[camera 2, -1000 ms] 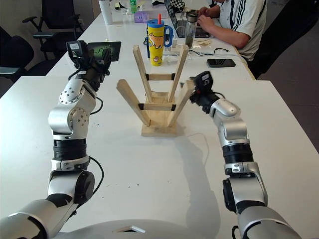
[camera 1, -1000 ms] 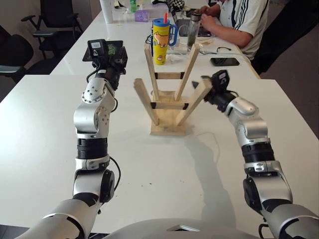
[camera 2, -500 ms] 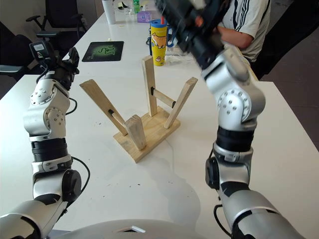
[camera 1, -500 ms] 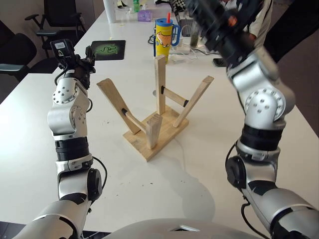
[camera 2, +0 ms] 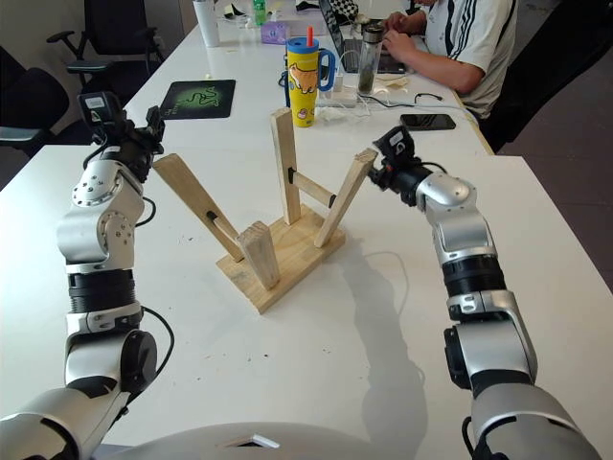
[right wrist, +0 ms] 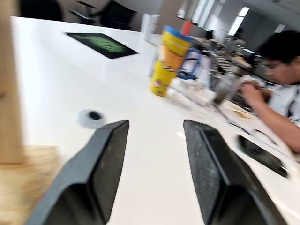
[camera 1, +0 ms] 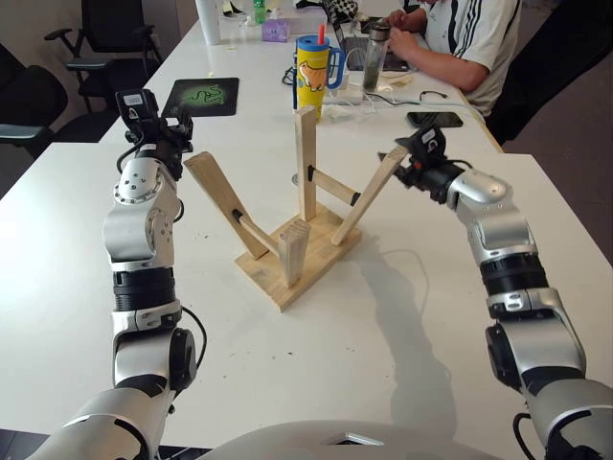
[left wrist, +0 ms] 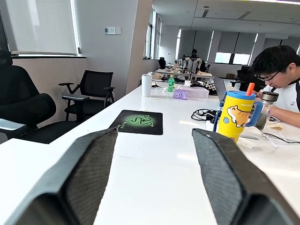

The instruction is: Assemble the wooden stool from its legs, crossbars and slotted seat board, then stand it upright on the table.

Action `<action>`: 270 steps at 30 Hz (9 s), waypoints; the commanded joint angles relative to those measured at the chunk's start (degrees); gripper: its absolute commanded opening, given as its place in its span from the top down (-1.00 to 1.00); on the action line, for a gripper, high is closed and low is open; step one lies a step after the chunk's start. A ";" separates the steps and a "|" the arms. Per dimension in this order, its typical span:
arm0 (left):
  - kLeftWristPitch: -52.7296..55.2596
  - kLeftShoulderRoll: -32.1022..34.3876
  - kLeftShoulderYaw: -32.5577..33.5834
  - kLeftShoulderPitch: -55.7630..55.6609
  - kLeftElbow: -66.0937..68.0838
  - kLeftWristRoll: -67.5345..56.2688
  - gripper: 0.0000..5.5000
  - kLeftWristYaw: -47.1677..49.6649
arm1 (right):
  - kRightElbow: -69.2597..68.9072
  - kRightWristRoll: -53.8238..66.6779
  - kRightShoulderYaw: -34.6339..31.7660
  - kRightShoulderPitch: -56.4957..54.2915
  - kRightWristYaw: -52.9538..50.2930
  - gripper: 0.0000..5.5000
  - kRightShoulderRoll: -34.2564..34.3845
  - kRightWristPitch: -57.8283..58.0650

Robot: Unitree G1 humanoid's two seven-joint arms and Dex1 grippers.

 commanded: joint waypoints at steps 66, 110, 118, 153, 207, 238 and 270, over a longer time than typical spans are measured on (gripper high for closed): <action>8.79 2.04 -20.54 33.61 -14.62 2.28 1.00 -21.67 | -22.85 -1.77 -0.38 34.87 -17.06 1.00 11.21 18.61; 3.07 -1.17 -13.75 35.21 -6.77 2.06 1.00 -17.98 | -9.62 -5.31 -1.71 22.92 -12.85 1.00 7.75 15.21; 2.36 -1.84 -16.12 32.56 -5.68 2.77 1.00 -18.44 | -11.57 -5.08 0.32 23.81 -11.54 1.00 9.05 16.09; 7.19 -2.96 -17.39 22.29 -19.19 -0.54 1.00 -22.83 | -25.04 2.46 -2.55 15.86 -5.63 1.00 11.94 18.96; 3.30 -7.86 -19.80 7.39 -16.76 2.71 1.00 -21.03 | -17.82 -3.58 -1.54 -0.01 -12.39 1.00 18.90 11.76; 0.03 -4.15 -13.02 11.07 -11.68 3.71 1.00 -15.87 | -23.74 2.53 -14.45 -6.05 -25.87 1.00 20.93 7.11; -36.39 -11.48 -13.20 33.37 4.69 7.66 1.00 -8.10 | -1.49 -13.63 -7.50 26.78 -33.15 1.00 21.44 -21.42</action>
